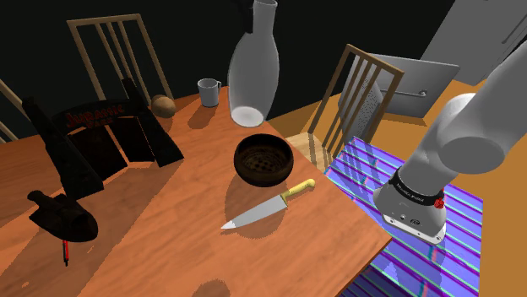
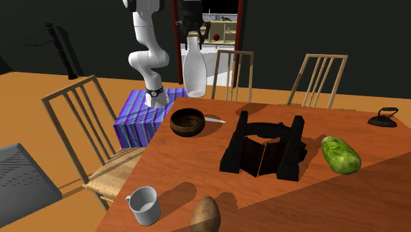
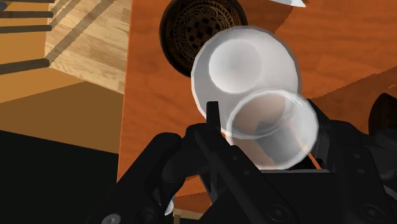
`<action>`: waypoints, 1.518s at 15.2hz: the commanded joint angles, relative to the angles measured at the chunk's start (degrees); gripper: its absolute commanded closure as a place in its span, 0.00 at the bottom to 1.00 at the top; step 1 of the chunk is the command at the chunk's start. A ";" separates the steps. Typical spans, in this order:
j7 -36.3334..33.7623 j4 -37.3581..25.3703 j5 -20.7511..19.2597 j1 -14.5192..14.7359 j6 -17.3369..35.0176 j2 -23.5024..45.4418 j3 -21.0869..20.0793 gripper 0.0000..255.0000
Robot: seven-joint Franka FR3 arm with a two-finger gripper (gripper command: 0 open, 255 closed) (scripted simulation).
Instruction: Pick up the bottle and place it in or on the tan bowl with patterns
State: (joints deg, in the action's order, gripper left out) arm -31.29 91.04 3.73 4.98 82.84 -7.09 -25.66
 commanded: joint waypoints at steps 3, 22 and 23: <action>5.50 1.07 1.18 -2.00 -3.29 -4.49 3.54 1.00; 6.99 20.31 2.70 -1.50 11.73 -8.91 3.71 1.00; 7.03 21.16 2.75 -1.47 12.50 -9.00 3.67 1.00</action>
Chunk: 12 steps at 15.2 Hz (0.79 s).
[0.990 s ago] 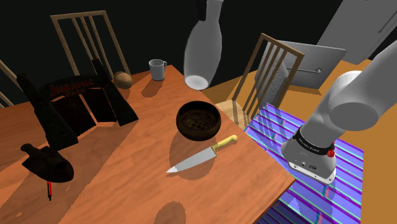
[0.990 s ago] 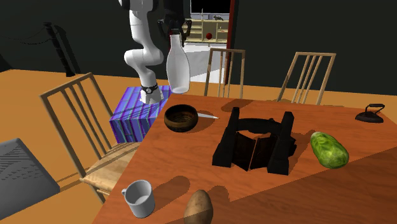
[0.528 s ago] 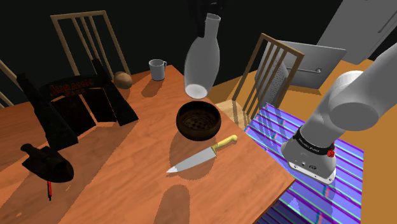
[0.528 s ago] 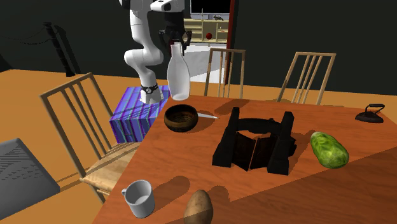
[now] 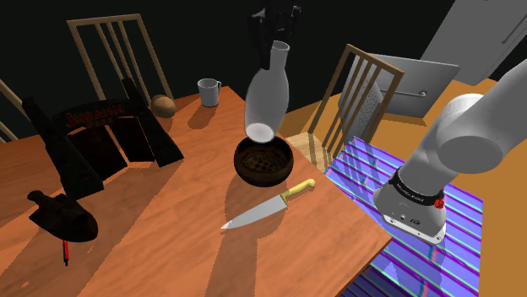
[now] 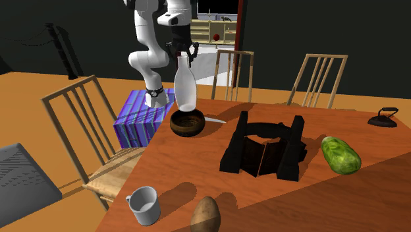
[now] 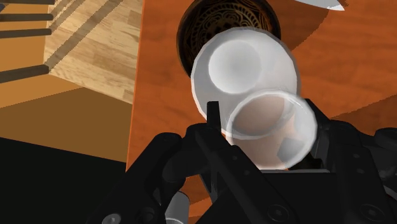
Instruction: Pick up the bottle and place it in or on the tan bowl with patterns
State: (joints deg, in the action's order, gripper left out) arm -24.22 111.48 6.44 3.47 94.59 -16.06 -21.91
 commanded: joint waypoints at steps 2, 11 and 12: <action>0.04 2.38 0.13 0.10 2.29 -0.17 -0.15 1.00; 0.20 9.53 0.41 0.34 9.51 -0.09 -0.64 1.00; 0.20 9.53 0.41 0.34 9.50 -0.10 -0.64 1.00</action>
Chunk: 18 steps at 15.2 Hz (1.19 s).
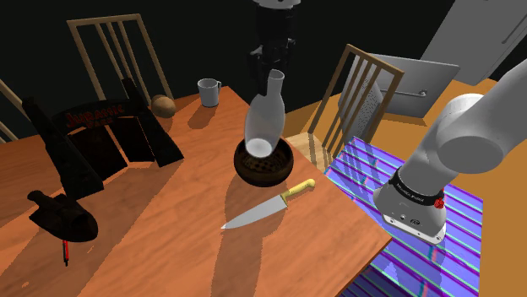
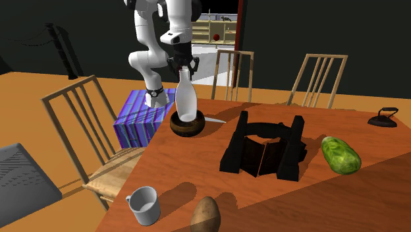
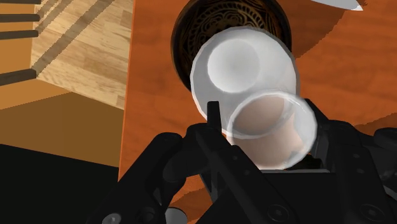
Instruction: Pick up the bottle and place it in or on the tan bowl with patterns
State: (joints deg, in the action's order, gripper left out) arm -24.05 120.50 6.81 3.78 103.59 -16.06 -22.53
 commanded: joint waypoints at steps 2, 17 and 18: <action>0.03 0.51 0.05 0.03 0.50 -0.09 -0.02 1.00; -0.17 -6.97 -0.34 -0.26 -6.77 0.14 0.44 0.00; -0.17 -6.97 -0.34 -0.26 -6.77 0.14 0.44 0.00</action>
State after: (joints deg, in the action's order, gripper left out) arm -24.37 114.11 6.39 3.54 97.85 -15.52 -22.27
